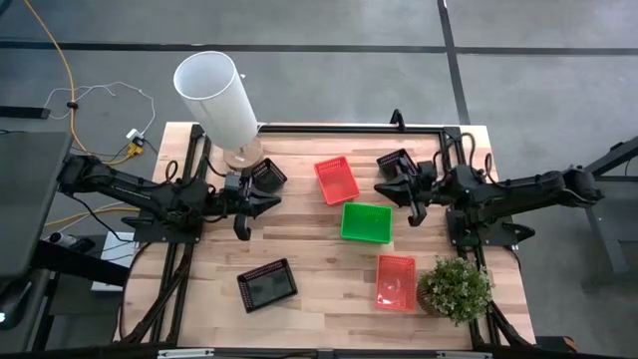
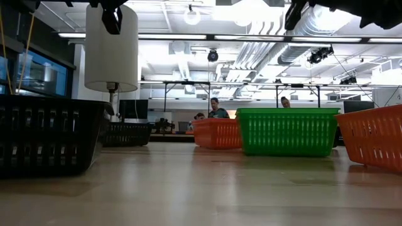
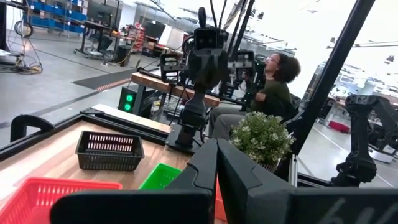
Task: Stack baskets by color
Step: Stack the bottom orange bin on top of the top orange bin
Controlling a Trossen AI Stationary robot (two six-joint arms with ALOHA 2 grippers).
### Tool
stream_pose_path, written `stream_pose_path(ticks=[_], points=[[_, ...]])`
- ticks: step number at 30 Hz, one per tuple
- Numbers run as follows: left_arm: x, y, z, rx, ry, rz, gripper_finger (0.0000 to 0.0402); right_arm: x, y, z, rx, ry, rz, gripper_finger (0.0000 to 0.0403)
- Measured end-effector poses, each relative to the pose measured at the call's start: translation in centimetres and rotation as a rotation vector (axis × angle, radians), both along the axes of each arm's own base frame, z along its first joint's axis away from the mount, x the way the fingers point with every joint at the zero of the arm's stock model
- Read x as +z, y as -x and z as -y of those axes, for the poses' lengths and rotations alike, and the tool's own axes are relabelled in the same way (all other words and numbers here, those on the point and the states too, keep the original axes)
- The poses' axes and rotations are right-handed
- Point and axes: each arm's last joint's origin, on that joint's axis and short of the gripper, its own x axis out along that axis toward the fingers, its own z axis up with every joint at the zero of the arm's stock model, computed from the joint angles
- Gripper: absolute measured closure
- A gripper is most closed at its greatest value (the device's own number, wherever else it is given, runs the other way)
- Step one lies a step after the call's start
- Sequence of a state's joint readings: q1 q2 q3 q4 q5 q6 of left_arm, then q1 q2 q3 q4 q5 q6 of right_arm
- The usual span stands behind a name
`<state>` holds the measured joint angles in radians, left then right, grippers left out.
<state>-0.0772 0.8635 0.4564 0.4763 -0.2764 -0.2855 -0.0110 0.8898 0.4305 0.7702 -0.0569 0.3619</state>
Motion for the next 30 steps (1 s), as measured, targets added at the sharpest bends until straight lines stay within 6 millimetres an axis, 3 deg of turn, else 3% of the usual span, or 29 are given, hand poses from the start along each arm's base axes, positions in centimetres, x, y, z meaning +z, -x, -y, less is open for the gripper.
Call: stream_pose_path(ticks=[3,6,11,15,19,23,27,30], points=[[0.0,0.0,0.0,0.000,0.000,0.000,0.0401,1.4,-0.1,0.0,0.034,-0.116,0.038,0.0402],[0.0,0.0,0.0,0.000,0.000,-0.001,0.0401,3.3,-0.7,-0.1,0.034,-0.101,-0.051,0.0387],[0.0,0.0,0.0,0.000,0.000,-0.002,0.0401,6.0,-1.8,-0.3,0.020,-0.045,-0.455,0.0314],[-0.1,0.0,0.0,0.000,0.000,-0.006,0.0401,7.0,-1.6,-0.6,0.080,-0.084,-0.815,0.0244],[-0.1,0.0,0.0,0.000,-0.001,-0.009,0.0401,6.4,-1.6,-2.0,0.202,-0.168,-1.036,0.0197],[-0.1,0.0,0.0,0.000,-0.001,-0.009,0.0401,4.6,-1.3,-4.2,0.297,-0.179,-1.248,0.0179],[-0.1,0.0,0.0,0.004,-0.001,-0.010,0.0401,2.7,-0.9,-6.4,0.277,-0.136,-1.469,0.0178],[-0.1,0.0,-0.1,0.030,0.001,-0.010,0.0401,1.4,-1.4,-7.9,0.220,-0.045,-1.539,0.0178]])
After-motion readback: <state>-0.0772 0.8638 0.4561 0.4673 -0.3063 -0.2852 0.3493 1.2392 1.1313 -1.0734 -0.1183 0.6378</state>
